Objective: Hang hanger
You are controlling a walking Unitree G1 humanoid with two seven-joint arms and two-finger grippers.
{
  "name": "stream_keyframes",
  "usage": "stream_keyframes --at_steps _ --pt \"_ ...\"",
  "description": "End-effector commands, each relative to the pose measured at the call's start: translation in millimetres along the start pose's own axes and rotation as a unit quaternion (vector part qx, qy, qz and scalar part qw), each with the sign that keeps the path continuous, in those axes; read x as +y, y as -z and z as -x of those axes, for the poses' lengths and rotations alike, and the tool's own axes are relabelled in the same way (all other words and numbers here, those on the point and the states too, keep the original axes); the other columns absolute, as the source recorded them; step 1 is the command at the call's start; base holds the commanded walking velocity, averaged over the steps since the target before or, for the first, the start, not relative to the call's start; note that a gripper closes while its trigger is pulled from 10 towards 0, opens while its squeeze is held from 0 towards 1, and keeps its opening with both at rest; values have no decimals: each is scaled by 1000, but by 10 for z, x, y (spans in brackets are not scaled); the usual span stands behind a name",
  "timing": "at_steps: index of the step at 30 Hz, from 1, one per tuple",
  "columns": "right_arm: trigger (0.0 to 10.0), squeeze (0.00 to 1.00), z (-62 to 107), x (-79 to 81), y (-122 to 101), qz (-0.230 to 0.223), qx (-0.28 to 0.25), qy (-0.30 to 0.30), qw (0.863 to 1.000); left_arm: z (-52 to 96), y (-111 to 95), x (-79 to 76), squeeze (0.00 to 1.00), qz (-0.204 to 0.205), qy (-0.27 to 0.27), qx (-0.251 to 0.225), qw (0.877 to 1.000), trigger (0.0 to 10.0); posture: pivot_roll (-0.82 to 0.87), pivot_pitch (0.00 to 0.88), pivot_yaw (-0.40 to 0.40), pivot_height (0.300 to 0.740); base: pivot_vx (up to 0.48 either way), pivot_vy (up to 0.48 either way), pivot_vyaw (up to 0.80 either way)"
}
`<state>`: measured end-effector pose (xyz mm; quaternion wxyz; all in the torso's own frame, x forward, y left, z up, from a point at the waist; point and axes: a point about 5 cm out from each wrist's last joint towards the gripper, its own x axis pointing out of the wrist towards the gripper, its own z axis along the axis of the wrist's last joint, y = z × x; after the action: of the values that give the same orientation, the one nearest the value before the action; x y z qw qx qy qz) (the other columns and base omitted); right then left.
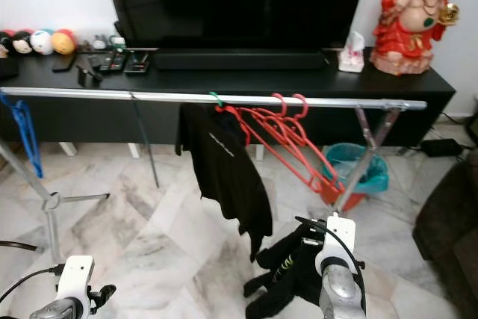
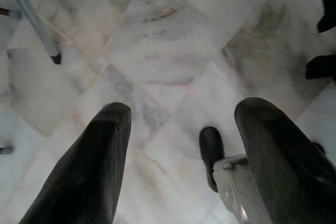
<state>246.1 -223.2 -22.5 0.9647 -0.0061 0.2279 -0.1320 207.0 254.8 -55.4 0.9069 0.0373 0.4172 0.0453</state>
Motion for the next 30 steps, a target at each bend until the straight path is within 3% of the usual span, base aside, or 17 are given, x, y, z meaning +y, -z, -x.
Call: stream_keyframes --at_steps 1,14,26,27,29,30 --pt "10000 0 -22 30 -64 -1 -15 -7 1000 18 70 36 0 1 -7 11 1000 10000 51 0 -2 740 0 0 0" --pt "10000 0 -25 41 -54 0 -10 -15 1000 28 9 48 0 30 -26 -41 998 10000 66 0 -10 740 0 0 0" --pt "10000 0 -23 50 -41 -2 -7 -22 1000 75 -144 68 0 36 -52 -144 988 10000 69 0 -14 740 0 0 0" --pt "10000 0 -20 52 -30 -2 -5 -23 1000 82 -492 87 0 21 -53 -214 975 10000 69 0 -14 740 0 0 0" --pt "10000 0 -1 50 33 2 8 -25 1000 163 -1043 147 0 -22 -68 -306 949 10000 67 0 -14 740 0 0 0" --pt "10000 0 14 44 91 7 26 -28 999 231 -1174 164 0 -42 -72 -331 940 10000 67 0 -15 740 0 0 0"
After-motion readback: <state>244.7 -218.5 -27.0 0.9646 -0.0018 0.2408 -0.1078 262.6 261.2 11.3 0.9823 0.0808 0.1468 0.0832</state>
